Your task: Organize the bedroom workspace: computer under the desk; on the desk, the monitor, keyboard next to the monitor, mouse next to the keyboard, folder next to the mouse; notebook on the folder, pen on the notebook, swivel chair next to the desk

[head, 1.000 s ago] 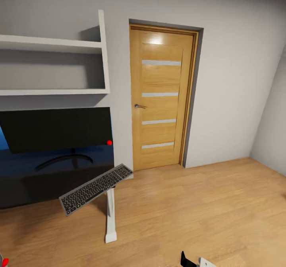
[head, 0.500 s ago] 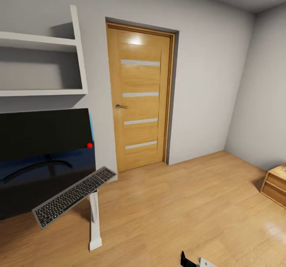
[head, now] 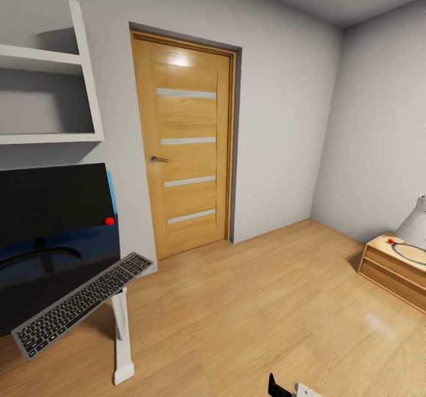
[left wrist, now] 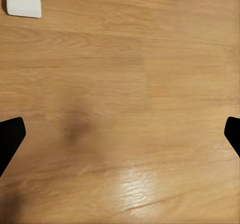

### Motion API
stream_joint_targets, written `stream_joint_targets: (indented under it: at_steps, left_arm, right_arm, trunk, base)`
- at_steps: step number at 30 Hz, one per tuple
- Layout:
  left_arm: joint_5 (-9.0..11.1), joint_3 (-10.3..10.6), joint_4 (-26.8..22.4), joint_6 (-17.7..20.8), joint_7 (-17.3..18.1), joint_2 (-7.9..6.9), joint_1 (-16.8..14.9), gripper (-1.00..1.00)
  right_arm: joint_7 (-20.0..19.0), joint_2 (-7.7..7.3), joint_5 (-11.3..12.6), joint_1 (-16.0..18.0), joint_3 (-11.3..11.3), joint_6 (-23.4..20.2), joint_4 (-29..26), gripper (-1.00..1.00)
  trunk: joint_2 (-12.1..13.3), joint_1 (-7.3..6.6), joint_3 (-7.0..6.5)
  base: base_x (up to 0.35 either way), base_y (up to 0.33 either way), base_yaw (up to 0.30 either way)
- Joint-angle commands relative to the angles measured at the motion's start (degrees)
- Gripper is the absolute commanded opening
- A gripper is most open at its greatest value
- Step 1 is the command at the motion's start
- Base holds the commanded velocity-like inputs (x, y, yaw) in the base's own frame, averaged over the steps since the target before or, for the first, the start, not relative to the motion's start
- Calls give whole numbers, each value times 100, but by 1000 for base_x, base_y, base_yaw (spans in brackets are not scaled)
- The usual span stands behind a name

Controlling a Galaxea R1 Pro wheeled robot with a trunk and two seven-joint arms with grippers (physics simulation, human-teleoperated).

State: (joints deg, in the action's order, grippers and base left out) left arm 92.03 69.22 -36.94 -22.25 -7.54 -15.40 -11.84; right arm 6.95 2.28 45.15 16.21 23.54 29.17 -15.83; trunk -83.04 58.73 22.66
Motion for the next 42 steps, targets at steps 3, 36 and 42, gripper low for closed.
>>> stream_joint_targets:
  at_steps: [3,36,42]
  left_arm:
    - [17,48,-15,-42,-45,-7,-11,100]
    - [17,48,-15,-51,-46,-7,-11,100]
    - [17,48,-15,-51,-46,-7,-11,100]
  right_arm:
    - [57,9,41,5,26,15,-5,100]
    - [87,44,64,5,17,-45,1,100]
    - [124,136,58,5,19,-51,1,100]
  trunk:
    - [-4,0,6]
    - [-4,0,237]
    - [-4,0,292]
  base:
    - [0,0,-22]
    - [0,0,-123]
    - [0,0,-3]
